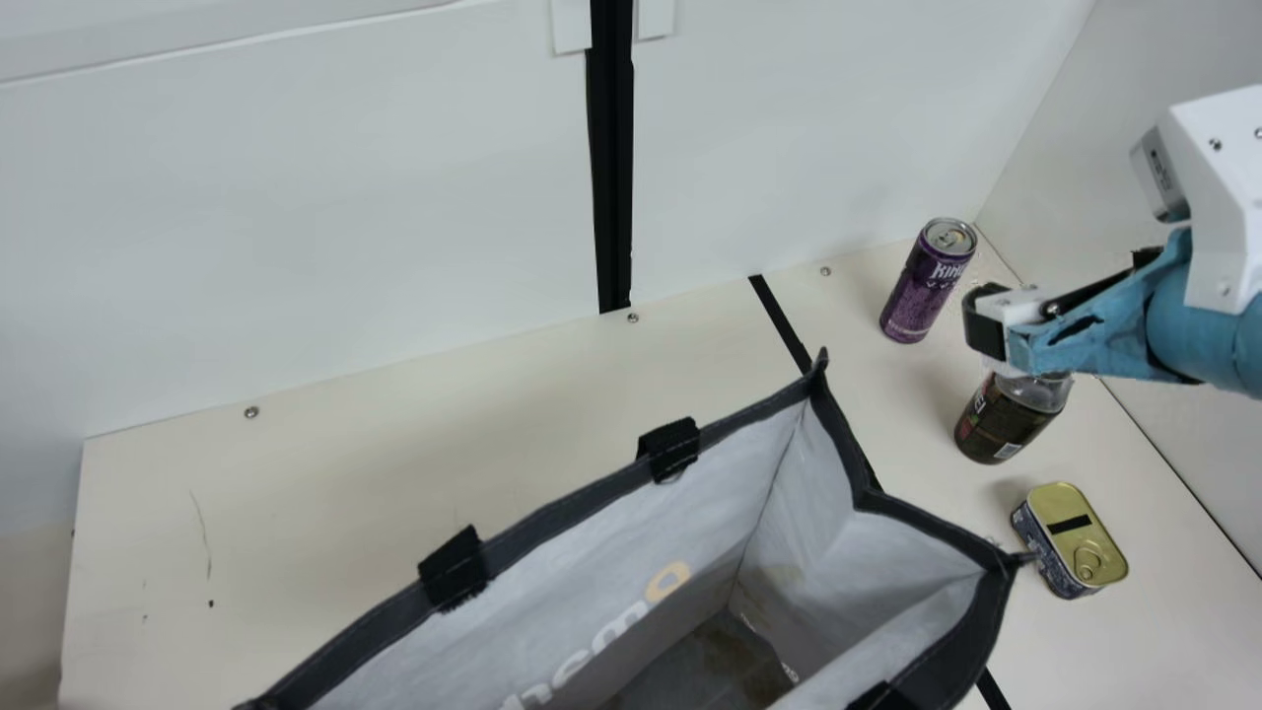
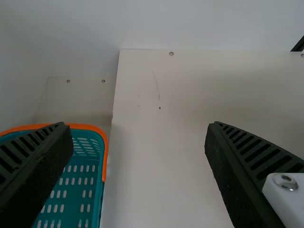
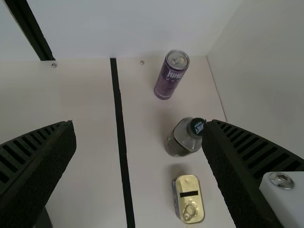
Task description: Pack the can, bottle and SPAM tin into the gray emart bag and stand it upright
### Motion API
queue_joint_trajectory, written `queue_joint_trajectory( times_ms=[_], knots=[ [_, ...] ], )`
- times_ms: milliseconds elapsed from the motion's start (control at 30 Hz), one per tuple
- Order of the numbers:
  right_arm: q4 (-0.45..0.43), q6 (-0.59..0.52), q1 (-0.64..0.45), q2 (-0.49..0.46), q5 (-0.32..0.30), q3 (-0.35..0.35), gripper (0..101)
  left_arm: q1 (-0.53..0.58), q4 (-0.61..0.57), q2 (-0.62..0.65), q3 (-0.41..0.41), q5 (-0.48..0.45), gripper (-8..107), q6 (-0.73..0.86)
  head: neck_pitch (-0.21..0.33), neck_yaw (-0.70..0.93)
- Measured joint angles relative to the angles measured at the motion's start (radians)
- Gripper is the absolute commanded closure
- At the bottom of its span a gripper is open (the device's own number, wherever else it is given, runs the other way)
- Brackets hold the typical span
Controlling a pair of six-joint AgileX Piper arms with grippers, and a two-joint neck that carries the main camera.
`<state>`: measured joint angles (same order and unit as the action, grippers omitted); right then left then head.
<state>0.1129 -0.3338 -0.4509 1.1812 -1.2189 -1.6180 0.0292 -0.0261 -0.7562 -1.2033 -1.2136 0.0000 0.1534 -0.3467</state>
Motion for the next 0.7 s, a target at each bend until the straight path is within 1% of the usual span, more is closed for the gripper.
queue_joint_trajectory(
  times_ms=[233,700],
  knots=[
    [-0.025,0.036,0.001,-0.033,-0.001,0.073,6,0.000,0.000,0.000,0.000,0.000,9,0.000,0.000,-0.002],
    [-0.025,0.036,0.001,-0.034,0.000,0.074,6,0.000,0.000,0.000,0.000,0.000,9,0.000,0.000,0.000]
  ],
)
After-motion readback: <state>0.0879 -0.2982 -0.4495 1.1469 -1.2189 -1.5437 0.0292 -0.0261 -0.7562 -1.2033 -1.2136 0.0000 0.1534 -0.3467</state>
